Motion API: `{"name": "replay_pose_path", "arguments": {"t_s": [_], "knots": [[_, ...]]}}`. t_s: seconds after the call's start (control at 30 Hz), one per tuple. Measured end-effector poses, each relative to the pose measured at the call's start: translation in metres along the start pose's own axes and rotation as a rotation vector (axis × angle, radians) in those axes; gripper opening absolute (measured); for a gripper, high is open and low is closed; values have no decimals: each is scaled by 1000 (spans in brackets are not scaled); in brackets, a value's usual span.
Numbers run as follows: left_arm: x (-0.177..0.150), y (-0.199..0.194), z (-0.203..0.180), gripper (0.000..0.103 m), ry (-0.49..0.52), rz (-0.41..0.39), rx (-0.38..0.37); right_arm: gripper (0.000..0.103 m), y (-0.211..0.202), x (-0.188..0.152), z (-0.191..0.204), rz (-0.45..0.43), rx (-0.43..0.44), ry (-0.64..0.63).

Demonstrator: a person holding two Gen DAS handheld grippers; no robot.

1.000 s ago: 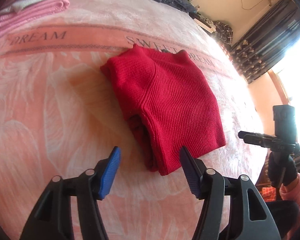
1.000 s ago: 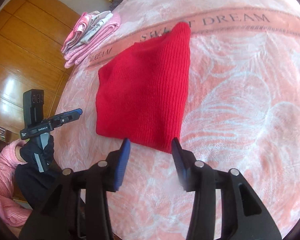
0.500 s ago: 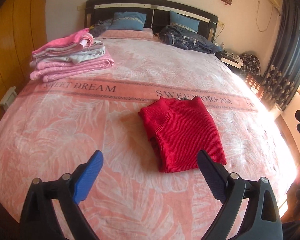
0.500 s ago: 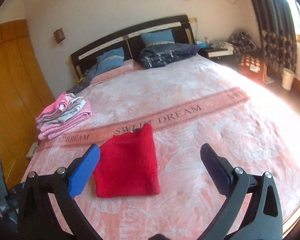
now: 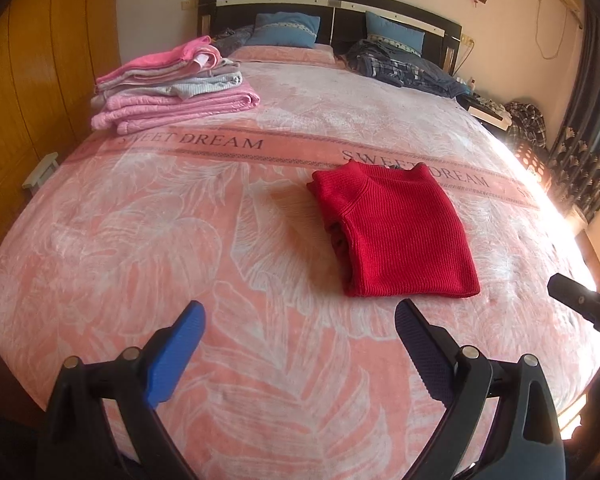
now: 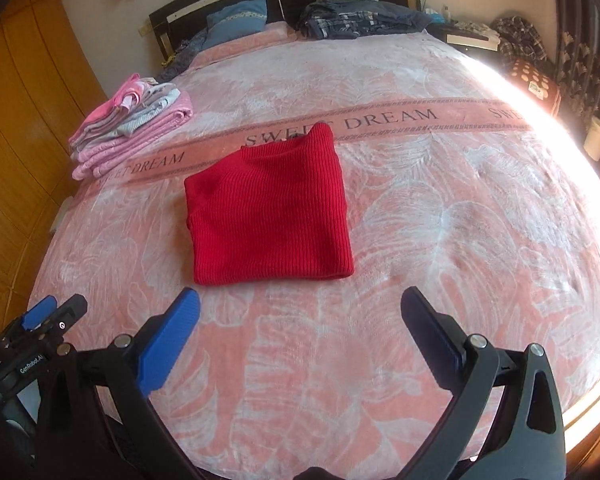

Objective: Fold small clothes

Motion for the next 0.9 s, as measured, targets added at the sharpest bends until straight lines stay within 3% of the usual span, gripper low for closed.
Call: {"name": "replay_pose_path", "arguments": {"t_s": [0.3, 0.77, 0.9], "knots": [[-4, 4, 3, 96, 24, -1, 53, 100, 25, -21, 17, 105, 25, -43], [-22, 23, 2, 96, 52, 78, 83, 100, 36, -33, 18, 182, 65, -28], [-34, 33, 0, 96, 64, 131, 90, 100, 43, -40, 18, 207, 55, -43]]}}
Point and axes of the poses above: each gripper's, at about its wrist camera, not at the fingertips, and y roughly the way its jaws point, z to its left, x to its top, the point moved 7 cm from there along y, roughly the way its jaws point, and after that the axes turned 1 degree about z, right-handed, at the moved point
